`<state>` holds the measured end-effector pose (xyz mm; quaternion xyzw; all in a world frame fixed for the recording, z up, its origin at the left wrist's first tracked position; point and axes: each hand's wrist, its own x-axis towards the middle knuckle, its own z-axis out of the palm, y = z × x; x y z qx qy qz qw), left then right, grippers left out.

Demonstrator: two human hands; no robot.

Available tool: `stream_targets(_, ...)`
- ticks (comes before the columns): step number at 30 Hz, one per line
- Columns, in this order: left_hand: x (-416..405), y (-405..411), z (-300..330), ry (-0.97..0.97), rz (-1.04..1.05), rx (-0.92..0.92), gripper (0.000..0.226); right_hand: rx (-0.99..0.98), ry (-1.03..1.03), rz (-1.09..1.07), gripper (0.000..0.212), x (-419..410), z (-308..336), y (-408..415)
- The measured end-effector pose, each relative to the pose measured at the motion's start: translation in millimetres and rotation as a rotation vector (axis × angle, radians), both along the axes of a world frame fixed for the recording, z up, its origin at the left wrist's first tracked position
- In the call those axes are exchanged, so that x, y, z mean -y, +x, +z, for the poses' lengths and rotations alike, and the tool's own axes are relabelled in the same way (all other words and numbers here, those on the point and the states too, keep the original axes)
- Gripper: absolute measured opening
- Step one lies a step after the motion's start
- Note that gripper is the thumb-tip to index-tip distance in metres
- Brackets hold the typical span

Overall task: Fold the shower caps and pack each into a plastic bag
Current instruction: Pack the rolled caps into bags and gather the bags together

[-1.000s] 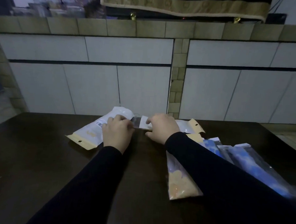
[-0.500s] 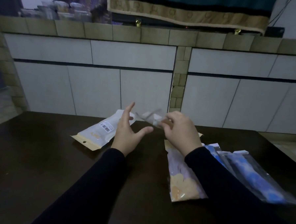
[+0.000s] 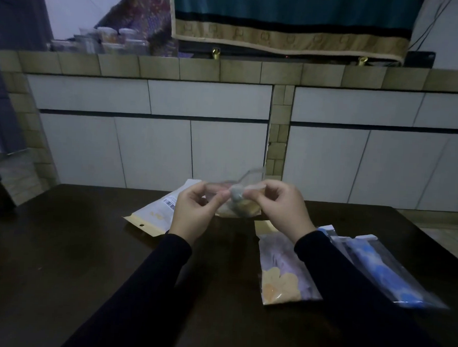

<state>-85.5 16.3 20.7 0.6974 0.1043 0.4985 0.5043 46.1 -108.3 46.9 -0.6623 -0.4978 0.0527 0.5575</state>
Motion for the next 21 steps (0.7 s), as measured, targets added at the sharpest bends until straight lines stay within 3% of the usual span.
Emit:
stream_targets(4, 5.6, 2.1, 2.2, -0.086, 0.026, -0.012, 0.023, 0.003, -0.078, -0.052, 0.046, -0.2, 1.0, 2.1)
stream_targets(7, 11.0, 6.0, -0.1, -0.175, 0.062, -0.034, 0.026, -0.092, -0.174, -0.062, 0.077, -2.4, 0.0, 2.2)
stream_targets(9, 10.1, 10.6, -4.1, -0.229, 0.115, -0.098, 0.021, -0.162, -0.22, -0.066, 0.087, -5.7, -3.0, 2.6)
stream_targets(11, 8.7, 14.9, -7.8, -0.277, 0.163, -0.154, 0.02, -0.233, -0.273, -0.064, 0.075, -6.7, -3.3, 1.5)
stream_targets(14, 6.3, 17.7, -11.8, -0.27, 0.231, -0.253, 0.031, -0.296, -0.351, -0.056, 0.038, -3.8, -5.8, 5.7)
stream_targets(17, -2.3, 15.1, -16.0, -0.342, 0.224, -0.407, 0.035, -0.295, -0.392, -0.038, 0.035, -1.4, -6.8, 8.6)
stream_targets(21, -6.8, 10.5, -17.4, -0.587, 0.009, -0.574, 0.042, -0.286, -0.454, -0.029, 0.032, -1.5, -9.8, 7.7)
